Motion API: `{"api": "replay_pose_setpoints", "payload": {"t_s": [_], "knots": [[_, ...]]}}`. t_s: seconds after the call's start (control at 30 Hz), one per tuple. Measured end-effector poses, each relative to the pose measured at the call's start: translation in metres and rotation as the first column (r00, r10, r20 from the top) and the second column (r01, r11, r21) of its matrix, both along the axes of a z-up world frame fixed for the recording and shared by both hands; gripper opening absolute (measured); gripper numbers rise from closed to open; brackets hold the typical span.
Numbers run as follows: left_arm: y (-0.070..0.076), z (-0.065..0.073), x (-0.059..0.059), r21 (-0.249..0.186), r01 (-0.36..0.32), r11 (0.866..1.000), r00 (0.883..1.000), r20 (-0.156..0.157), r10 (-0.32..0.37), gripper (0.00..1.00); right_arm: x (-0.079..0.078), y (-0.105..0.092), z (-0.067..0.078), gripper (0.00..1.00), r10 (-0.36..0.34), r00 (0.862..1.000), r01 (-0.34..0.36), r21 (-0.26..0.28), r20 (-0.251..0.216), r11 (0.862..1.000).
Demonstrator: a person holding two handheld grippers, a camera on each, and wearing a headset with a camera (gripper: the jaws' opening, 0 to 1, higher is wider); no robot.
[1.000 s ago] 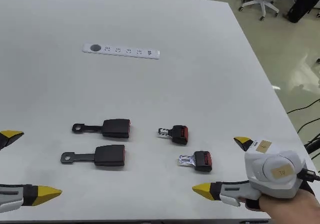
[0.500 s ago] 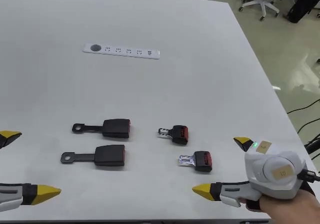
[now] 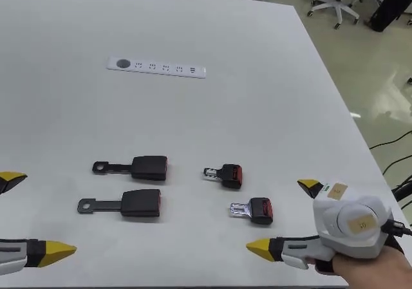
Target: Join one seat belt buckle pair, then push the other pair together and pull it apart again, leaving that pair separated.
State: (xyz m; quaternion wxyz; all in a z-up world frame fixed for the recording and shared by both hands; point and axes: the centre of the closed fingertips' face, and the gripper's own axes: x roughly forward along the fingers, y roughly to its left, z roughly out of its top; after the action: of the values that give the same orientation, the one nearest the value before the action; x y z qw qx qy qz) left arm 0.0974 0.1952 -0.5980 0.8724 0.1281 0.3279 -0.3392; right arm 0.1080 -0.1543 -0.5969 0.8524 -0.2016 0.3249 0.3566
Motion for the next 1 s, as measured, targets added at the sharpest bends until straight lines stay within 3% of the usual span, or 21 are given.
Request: {"api": "replay_pose_setpoints", "payload": {"t_s": [0.4,0.73,1.0], "knots": [[0.0023,-0.0046,-0.0002,0.015,-0.001,1.0,1.0,-0.02,0.001,0.96,0.0004,0.0016,-0.0004,0.93,0.013,1.0,-0.013,0.001,-0.002,1.0],[0.002,-0.0058,-0.0023,0.03,0.004,1.0,1.0,-0.031,-0.003,0.92,-0.0033,-0.0001,-0.0044,0.82,0.028,1.0,-0.028,-0.009,-0.012,1.0],[-0.0009,-0.0073,-0.0003,0.058,0.017,0.998,1.0,-0.021,-0.015,0.92,-0.006,-0.0008,-0.0061,0.77,0.046,0.999,-0.047,-0.023,-0.023,0.999]]}}
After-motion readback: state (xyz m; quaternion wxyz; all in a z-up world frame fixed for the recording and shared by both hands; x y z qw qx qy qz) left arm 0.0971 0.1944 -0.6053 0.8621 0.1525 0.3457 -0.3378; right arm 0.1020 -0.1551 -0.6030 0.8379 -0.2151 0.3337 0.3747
